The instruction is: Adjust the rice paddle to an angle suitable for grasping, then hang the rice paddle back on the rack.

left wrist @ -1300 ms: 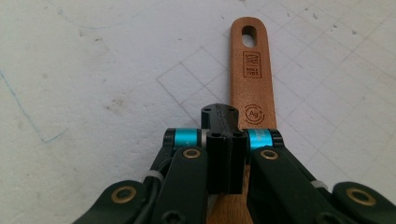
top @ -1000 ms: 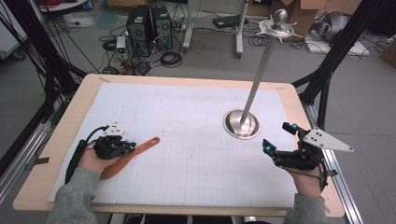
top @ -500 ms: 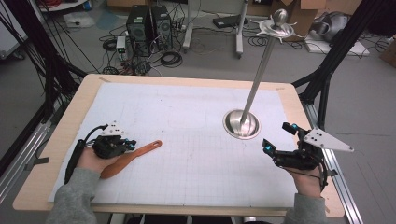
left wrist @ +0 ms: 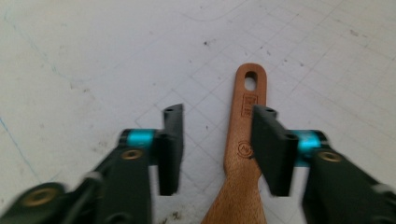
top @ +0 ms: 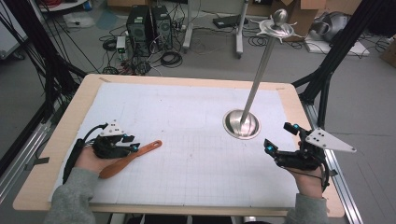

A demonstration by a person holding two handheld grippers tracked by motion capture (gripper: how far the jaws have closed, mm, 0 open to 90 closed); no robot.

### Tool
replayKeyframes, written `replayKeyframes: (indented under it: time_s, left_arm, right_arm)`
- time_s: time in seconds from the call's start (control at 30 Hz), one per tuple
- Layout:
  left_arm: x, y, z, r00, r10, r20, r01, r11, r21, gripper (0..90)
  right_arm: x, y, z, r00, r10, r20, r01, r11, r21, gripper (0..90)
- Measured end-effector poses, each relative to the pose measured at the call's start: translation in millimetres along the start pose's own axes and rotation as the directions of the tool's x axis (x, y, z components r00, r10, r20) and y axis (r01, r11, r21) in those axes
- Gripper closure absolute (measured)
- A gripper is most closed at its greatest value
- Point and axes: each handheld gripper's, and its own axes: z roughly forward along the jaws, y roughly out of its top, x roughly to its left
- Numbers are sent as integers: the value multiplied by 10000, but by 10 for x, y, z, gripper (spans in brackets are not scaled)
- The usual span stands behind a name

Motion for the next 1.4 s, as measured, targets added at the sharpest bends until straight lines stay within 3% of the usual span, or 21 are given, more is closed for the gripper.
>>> replayKeyframes:
  time_s: [0.07, 0.17, 0.33, 0.5, 0.53, 0.6, 0.7, 1.13, 1.4]
  left_arm:
    - [-12, 10, -3, 9999, 124, 25, -124, 9999, -101, 399]
    - [-18, 23, -27, 9989, 460, 82, -457, 9984, -338, 292]
    - [-45, 78, -104, 9977, 673, 34, -668, 9946, -799, 167]
    - [-92, 132, -163, 9951, 892, 426, -845, 9911, -1027, 152]
    - [-113, 145, -154, 9923, 945, 802, -872, 9921, -900, 150]
    - [-133, 140, -120, 9905, 1003, 945, -939, 9932, -695, 149]
    - [-144, 129, -59, 9906, 1047, 885, -1022, 9942, -325, 151]
    - [-146, 130, 12, 9882, 1235, 904, -1245, 9922, 60, 201]
    - [-158, 151, 84, 9848, 1314, 1133, -1373, 9895, 460, 208]
  right_arm:
    - [-7, -3, -7, 10000, 52, 1, -52, 10000, -8, 48]
    - [-13, -6, -7, 10000, 30, -28, -30, 10000, -19, 48]
    - [1, -7, 8, 9999, -5, -121, 6, 10000, 84, 48]
    - [3, -10, 28, 9998, -114, -163, 116, 9999, 116, 48]
    - [4, -11, 29, 9998, -102, -171, 104, 9999, 125, 48]
    - [11, -12, 26, 9998, -26, -184, 29, 9999, 165, 48]
    - [7, -11, 20, 9998, -63, -212, 65, 9999, 96, 48]
    - [-30, -32, -44, 9999, 39, -95, -38, 9999, 135, 48]
    - [-52, -47, -105, 9999, 111, 32, -112, 9999, 78, 48]
